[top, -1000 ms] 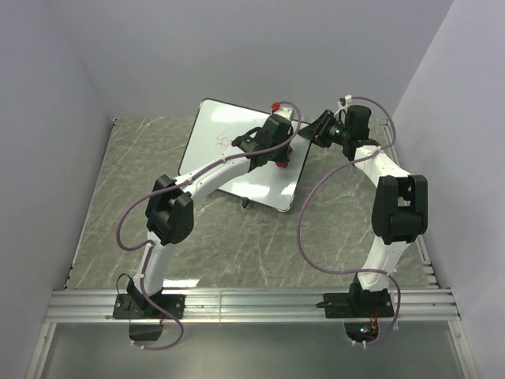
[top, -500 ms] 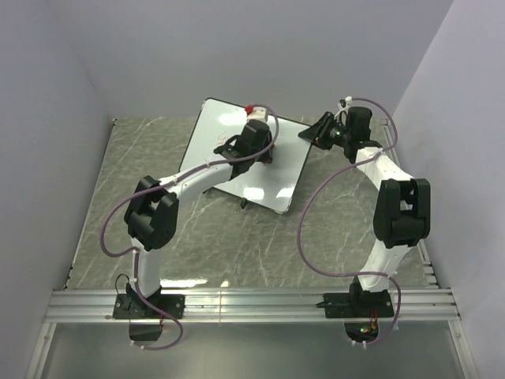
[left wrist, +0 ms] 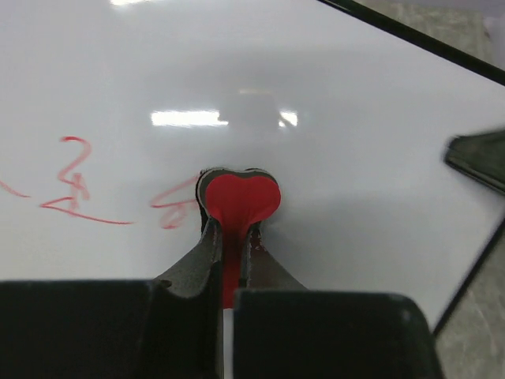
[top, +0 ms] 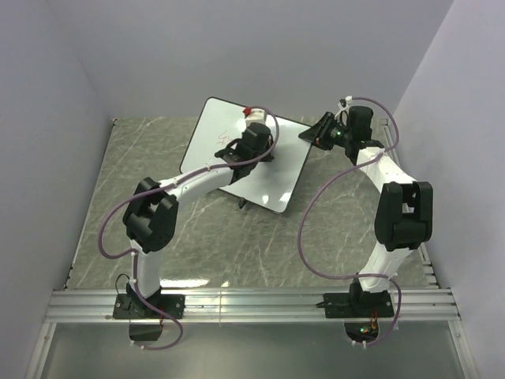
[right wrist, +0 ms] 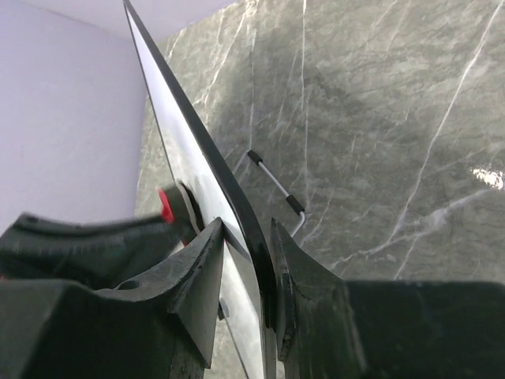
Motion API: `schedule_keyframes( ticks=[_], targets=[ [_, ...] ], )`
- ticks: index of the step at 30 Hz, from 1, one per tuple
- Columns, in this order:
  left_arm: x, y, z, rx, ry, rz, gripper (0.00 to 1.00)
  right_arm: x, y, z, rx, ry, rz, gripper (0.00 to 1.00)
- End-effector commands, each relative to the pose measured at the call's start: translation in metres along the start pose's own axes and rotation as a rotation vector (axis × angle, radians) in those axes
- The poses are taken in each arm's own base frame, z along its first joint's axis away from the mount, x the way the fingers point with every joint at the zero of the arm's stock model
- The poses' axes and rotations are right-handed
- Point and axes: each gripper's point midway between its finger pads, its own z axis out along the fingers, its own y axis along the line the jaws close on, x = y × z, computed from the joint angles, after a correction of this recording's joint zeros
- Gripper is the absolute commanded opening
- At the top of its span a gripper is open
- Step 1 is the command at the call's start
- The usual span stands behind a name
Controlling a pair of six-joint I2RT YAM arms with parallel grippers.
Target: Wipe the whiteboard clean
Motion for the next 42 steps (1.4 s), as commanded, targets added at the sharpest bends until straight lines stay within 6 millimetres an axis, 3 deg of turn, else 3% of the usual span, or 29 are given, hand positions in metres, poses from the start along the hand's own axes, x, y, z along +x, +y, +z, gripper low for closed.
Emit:
schedule_keyframes(
  ticks=[1,5,9,12,16,17,19,21,25,31,34,36,42],
  targets=[
    [0.046,-0.058,-0.011,0.177,0.139,0.038,0.0,-0.028,0.037,-0.027,-0.032,-0.089,-0.088,0.0],
    [0.034,-0.078,-0.021,0.236,0.142,0.02,0.0,-0.028,0.041,-0.031,-0.032,-0.092,-0.1,0.0],
    [0.023,-0.062,-0.015,0.19,0.138,0.001,0.0,-0.022,0.043,-0.034,-0.03,-0.086,-0.106,0.0],
    [0.008,-0.032,0.0,0.131,0.134,-0.038,0.0,-0.018,0.043,-0.037,-0.027,-0.082,-0.11,0.0],
    [-0.005,0.024,0.019,0.049,0.11,-0.076,0.0,-0.016,0.047,-0.041,-0.03,-0.082,-0.116,0.0],
    [0.003,0.037,0.022,0.028,0.131,-0.084,0.0,-0.016,0.048,-0.042,-0.031,-0.083,-0.121,0.0],
    [0.002,0.059,0.026,-0.003,0.133,-0.107,0.0,-0.017,0.048,-0.043,-0.024,-0.085,-0.123,0.0],
    [0.01,0.069,0.025,-0.017,0.147,-0.104,0.0,-0.019,0.05,-0.044,-0.023,-0.089,-0.129,0.0],
    [0.02,0.056,0.014,0.034,0.16,-0.094,0.0,-0.024,0.052,-0.043,-0.022,-0.095,-0.134,0.0],
    [0.044,-0.024,-0.02,0.178,0.185,-0.016,0.0,-0.027,0.054,-0.041,-0.025,-0.103,-0.126,0.0],
    [0.046,-0.039,-0.029,0.212,0.192,-0.027,0.0,-0.026,0.053,-0.04,-0.02,-0.103,-0.126,0.0],
    [0.045,-0.036,-0.031,0.207,0.183,-0.012,0.0,-0.026,0.053,-0.04,-0.021,-0.104,-0.127,0.0],
    [0.037,0.038,-0.016,0.11,0.148,-0.037,0.0,-0.025,0.056,-0.044,-0.019,-0.104,-0.134,0.0]
  ],
)
